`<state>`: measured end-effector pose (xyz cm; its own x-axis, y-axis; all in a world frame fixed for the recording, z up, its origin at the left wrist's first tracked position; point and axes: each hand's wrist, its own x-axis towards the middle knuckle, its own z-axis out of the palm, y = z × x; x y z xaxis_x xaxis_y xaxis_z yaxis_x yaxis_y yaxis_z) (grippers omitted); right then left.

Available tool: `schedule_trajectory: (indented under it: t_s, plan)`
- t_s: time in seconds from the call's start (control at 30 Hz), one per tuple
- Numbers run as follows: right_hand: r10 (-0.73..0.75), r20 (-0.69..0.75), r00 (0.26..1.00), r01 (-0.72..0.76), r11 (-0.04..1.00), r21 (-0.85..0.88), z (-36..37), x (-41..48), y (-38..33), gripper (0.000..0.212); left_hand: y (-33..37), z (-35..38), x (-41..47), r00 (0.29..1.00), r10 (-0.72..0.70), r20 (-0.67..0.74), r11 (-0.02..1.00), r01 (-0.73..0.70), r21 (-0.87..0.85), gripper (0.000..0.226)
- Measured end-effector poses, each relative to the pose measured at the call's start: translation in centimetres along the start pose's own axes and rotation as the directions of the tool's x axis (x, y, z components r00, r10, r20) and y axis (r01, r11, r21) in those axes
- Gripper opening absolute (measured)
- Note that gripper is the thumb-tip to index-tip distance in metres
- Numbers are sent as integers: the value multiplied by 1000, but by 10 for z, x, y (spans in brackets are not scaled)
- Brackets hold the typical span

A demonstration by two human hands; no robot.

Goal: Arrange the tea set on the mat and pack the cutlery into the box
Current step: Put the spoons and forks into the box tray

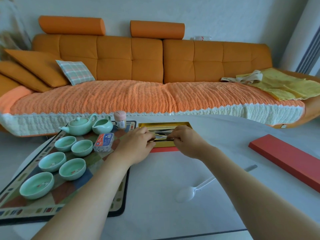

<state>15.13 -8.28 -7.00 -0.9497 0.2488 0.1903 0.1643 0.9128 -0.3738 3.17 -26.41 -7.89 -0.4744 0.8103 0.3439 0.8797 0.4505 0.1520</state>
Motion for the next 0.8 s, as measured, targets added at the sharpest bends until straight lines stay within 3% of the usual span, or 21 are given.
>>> schedule_trajectory:
  t_s: [0.13, 0.3, 0.37, 0.53, 0.67, 0.8]
  plan:
    - [10, 97, 995, -5, 999, -48, -12, -16, -3, 41, 11, -2, -4, 1000, 3, 5, 1000, -3, 25, 42]
    - [-87, -55, 995, 87, 996, -4, -26, -37, 2, 36, 38, -9, -7, 997, 70, -24, 998, -70, -6, 40]
    - [-74, -33, 997, 74, 997, 13, -37, -49, -1, 32, 52, -13, -10, 997, 73, -6, 994, -73, -78, 34]
    - [12, 199, 980, -15, 1000, 15, -49, -80, 2, 23, 92, -16, -23, 951, 22, 309, 917, 104, -385, 26]
    - [57, 367, 928, -71, 997, 27, -52, -94, 10, 15, 106, -12, -33, 877, 88, 472, 915, 117, -387, 42]
    - [77, 424, 902, -81, 997, -9, -53, -104, 12, 25, 112, -11, -37, 831, 138, 538, 966, 8, -260, 51]
